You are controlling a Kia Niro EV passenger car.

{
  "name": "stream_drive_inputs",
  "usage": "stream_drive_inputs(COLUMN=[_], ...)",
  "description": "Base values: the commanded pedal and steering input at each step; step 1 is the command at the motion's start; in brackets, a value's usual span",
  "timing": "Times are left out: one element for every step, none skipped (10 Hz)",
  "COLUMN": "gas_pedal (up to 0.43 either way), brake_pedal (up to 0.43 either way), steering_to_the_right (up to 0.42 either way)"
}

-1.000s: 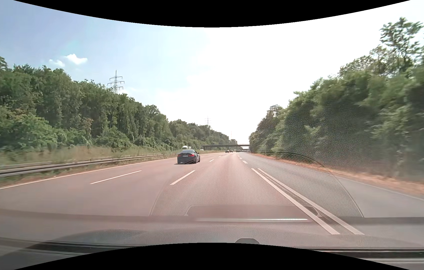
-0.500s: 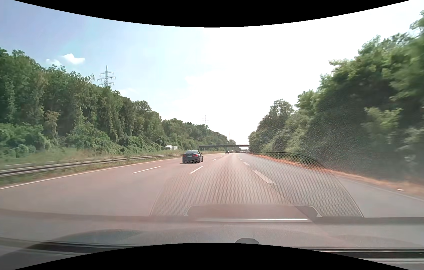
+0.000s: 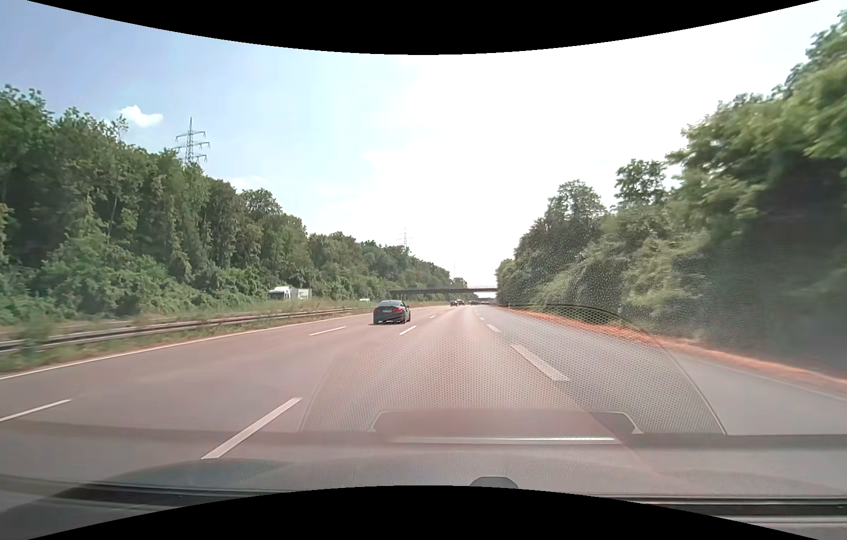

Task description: Follow the waypoints while adhering to traffic rules and regulations

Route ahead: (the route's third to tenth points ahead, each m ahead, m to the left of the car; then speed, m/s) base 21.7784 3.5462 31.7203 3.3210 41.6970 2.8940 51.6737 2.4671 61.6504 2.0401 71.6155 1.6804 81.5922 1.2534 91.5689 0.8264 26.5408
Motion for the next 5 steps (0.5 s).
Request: stream_drive_inputs(gas_pedal=[0.240,0.240,0.240,0.240,0.240], brake_pedal=[0.000,0.000,0.000,0.000,0.000], steering_to_the_right=[0.000,0.000,0.000,0.000,0.000])
